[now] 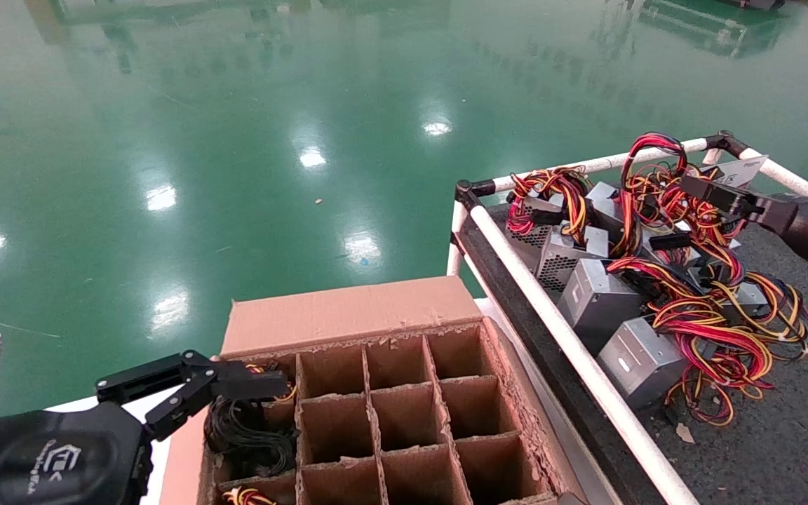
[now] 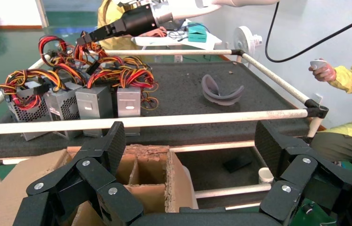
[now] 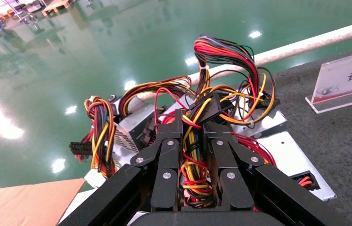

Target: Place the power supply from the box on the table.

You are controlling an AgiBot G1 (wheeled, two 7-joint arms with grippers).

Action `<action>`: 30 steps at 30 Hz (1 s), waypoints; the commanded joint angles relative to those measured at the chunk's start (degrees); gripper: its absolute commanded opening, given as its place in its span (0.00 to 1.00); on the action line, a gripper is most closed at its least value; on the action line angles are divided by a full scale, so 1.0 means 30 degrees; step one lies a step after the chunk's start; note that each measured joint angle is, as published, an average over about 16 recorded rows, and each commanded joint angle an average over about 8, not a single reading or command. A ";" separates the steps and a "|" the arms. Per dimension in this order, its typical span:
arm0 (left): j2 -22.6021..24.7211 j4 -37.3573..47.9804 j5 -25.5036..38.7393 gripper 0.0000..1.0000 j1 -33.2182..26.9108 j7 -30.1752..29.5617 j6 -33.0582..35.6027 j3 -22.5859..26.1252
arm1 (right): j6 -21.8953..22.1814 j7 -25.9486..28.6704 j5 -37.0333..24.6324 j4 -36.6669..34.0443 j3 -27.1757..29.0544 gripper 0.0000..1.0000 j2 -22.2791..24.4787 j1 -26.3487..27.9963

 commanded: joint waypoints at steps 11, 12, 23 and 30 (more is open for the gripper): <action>-0.0001 0.0003 -0.0003 1.00 0.0001 0.0001 -0.0003 0.0001 | 0.0062 0.0007 -0.0140 -0.0012 -0.0087 1.00 -0.0007 0.0017; -0.0001 0.0003 -0.0003 1.00 0.0001 0.0001 -0.0003 0.0001 | 0.0058 -0.0001 -0.0134 -0.0002 -0.0081 1.00 -0.0002 0.0026; -0.0001 0.0015 -0.0006 1.00 -0.0006 0.0008 0.0001 0.0009 | -0.0159 0.0207 -0.0218 0.0340 -0.0134 1.00 0.0363 0.0766; -0.0002 0.0017 -0.0009 1.00 -0.0008 0.0011 0.0001 0.0014 | -0.0646 0.0661 -0.0326 0.0669 -0.0211 1.00 0.0582 0.1575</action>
